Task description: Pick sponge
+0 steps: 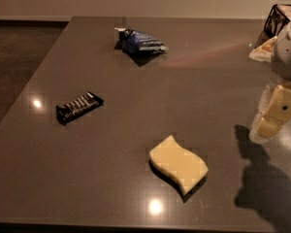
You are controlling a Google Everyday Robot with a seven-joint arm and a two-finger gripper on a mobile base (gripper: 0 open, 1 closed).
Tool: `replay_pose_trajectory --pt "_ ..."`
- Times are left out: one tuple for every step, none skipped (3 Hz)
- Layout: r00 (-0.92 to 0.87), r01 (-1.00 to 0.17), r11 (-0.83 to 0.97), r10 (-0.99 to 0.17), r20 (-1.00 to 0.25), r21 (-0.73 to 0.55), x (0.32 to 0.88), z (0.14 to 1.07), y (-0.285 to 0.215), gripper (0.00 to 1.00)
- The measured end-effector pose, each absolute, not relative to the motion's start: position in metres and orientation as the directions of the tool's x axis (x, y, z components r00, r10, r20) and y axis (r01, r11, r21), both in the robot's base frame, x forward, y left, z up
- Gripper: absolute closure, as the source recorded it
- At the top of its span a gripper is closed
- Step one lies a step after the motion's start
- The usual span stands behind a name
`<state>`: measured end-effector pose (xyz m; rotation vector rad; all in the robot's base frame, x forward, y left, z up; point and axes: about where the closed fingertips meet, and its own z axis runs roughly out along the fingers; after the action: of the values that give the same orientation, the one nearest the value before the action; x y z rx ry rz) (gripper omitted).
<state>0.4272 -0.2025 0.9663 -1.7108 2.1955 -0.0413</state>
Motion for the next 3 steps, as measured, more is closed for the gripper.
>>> replay_pose_trajectory --pt "-0.166 -0.949 0.243 -0.927 -0.335 -0.203 0.412 0.939 -0.176 0.0" --pt "-0.122 -0.967 0.198 -0.912 -0.392 -0.16 0.4 0.91 -0.148 0.0" --pt "-0.091 -0.981 0.153 -0.907 -0.411 -0.121 0.392 0.89 -0.134 0.0"
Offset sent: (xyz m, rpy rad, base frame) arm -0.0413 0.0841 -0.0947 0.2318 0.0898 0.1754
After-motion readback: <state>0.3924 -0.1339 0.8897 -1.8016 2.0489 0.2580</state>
